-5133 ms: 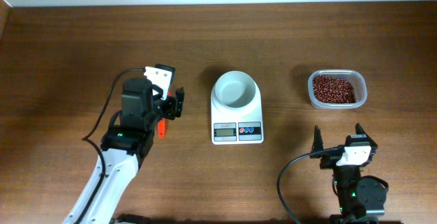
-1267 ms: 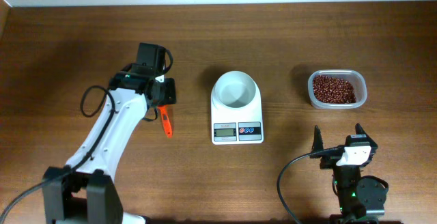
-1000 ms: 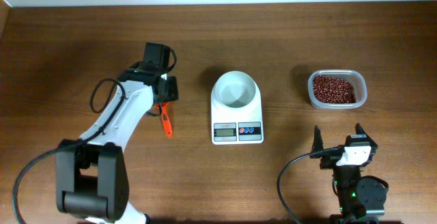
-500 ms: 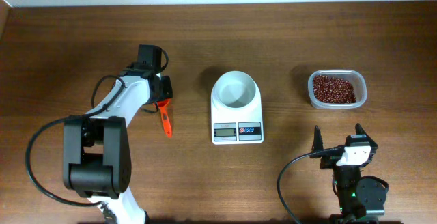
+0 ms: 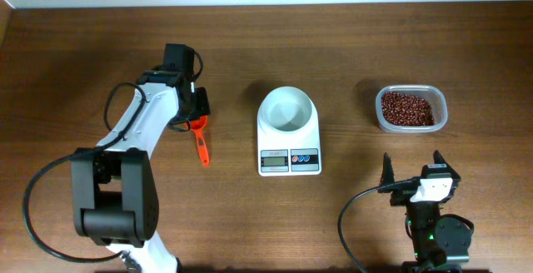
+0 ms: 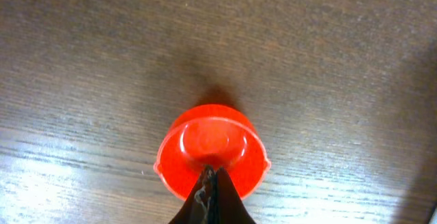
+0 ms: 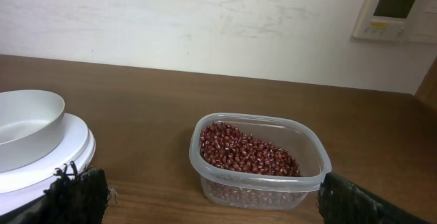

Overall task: Scoop item into bowl and weigh 50g on scale
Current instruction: 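Lower the left gripper and grasp the red scoop's handle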

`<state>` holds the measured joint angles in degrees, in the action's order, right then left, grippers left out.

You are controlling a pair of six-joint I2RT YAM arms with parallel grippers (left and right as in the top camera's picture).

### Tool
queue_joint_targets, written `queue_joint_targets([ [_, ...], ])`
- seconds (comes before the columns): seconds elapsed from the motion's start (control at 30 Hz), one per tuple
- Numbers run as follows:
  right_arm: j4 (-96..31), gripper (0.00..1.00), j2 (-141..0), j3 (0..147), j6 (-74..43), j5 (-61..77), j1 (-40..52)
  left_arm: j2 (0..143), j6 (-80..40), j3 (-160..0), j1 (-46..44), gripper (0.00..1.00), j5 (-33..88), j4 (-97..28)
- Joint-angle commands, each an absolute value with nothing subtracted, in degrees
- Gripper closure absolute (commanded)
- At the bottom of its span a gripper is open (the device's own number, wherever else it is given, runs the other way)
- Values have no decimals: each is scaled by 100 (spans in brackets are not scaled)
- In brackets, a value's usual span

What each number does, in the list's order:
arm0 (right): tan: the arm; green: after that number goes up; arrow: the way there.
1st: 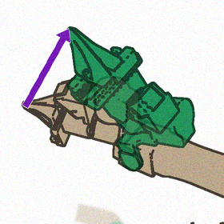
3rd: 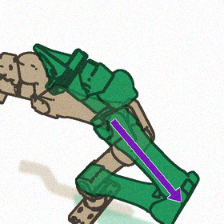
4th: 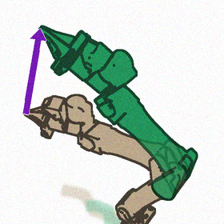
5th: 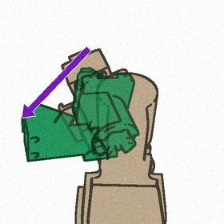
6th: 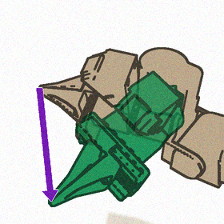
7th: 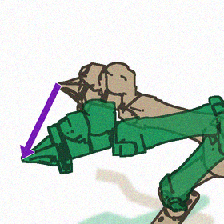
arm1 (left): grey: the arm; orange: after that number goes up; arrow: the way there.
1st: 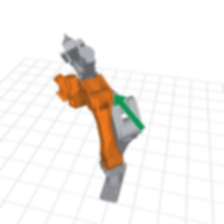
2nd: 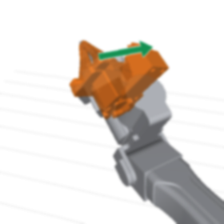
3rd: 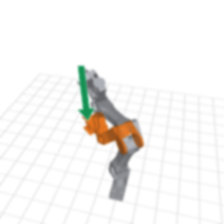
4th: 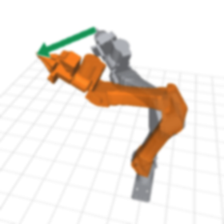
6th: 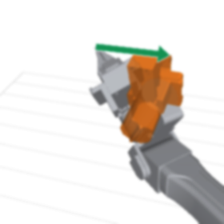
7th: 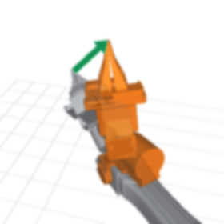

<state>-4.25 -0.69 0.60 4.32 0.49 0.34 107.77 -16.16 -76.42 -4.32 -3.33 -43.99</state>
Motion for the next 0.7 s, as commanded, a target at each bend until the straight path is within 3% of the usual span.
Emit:
queue_joint_targets([
  [0.0, -454, 1, -36, 32, 408, 84, -8, 10650, -1710, -7730, -397, 100, -43, -4427],
  [0.6, -464, 1, -36, 32, 471, -82, -8, 9771, -1868, -7671, -397, 99, 491, -5734],
  [0.67, -464, 2, -36, 32, 471, -82, -8, 9780, -1870, -7452, -397, 69, 467, -5645],
])
